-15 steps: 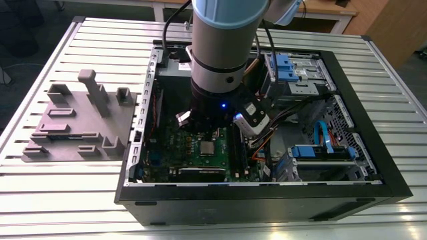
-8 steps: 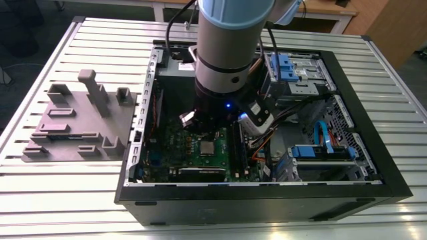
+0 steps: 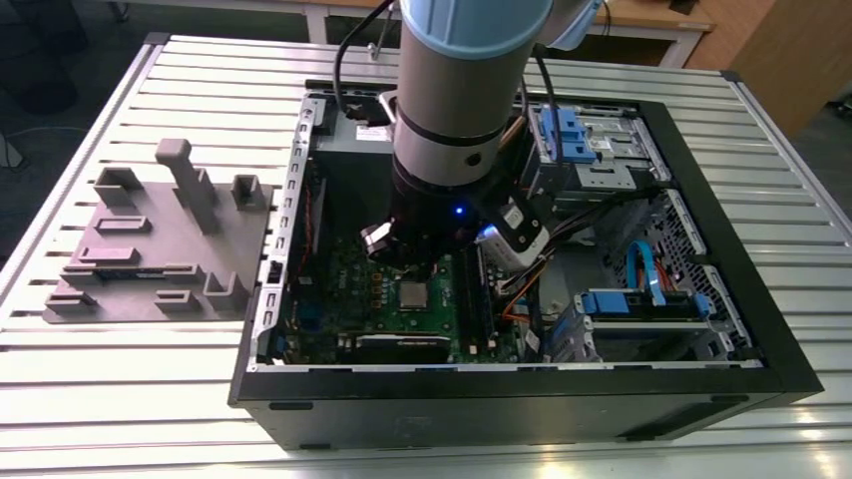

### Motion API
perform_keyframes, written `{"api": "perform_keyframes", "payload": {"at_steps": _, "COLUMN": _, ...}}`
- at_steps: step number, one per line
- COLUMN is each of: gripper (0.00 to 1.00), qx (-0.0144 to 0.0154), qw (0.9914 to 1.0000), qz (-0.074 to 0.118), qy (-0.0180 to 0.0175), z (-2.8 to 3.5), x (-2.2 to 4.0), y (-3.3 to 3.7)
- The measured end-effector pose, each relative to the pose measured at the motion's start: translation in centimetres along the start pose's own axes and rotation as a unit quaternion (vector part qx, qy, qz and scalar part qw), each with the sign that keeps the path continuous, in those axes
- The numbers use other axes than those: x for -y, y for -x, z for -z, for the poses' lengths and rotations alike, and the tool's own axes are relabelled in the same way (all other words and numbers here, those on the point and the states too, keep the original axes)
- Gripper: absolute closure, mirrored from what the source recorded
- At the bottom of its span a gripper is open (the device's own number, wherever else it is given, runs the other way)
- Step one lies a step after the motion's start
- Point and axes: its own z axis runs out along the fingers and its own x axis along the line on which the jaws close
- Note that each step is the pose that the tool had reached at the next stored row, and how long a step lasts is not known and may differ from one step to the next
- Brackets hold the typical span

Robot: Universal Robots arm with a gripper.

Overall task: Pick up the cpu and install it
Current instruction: 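Close the cpu cover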

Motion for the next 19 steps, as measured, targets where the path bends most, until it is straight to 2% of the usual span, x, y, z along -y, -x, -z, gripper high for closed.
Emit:
{"api": "perform_keyframes", "payload": {"at_steps": 6, "gripper": 0.90, "qx": -0.0002, "qw": 0.99998, "qz": 0.006, "qy": 0.0000, "z": 0.00, "x": 0.00, "y": -0.01}}
{"api": "perform_keyframes", "payload": {"at_steps": 9, "gripper": 0.90, "qx": -0.0009, "qw": 0.99972, "qz": 0.024, "qy": -0.0001, "z": 0.00, "x": 0.00, "y": -0.01}}
{"api": "perform_keyframes", "payload": {"at_steps": 11, "gripper": 0.90, "qx": -0.0015, "qw": 0.99921, "qz": 0.040, "qy": -0.0003, "z": -0.01, "x": 0.00, "y": 0.00}}
{"api": "perform_keyframes", "payload": {"at_steps": 15, "gripper": 0.90, "qx": -0.0028, "qw": 0.99713, "qz": 0.076, "qy": -0.0005, "z": -0.04, "x": 0.00, "y": -0.01}}
{"api": "perform_keyframes", "payload": {"at_steps": 17, "gripper": 0.90, "qx": -0.0034, "qw": 0.99560, "qz": 0.094, "qy": -0.0006, "z": -0.05, "x": 0.00, "y": 0.00}}
{"api": "perform_keyframes", "payload": {"at_steps": 19, "gripper": 0.90, "qx": -0.0041, "qw": 0.99370, "qz": 0.112, "qy": -0.0008, "z": -0.06, "x": 0.00, "y": -0.01}}
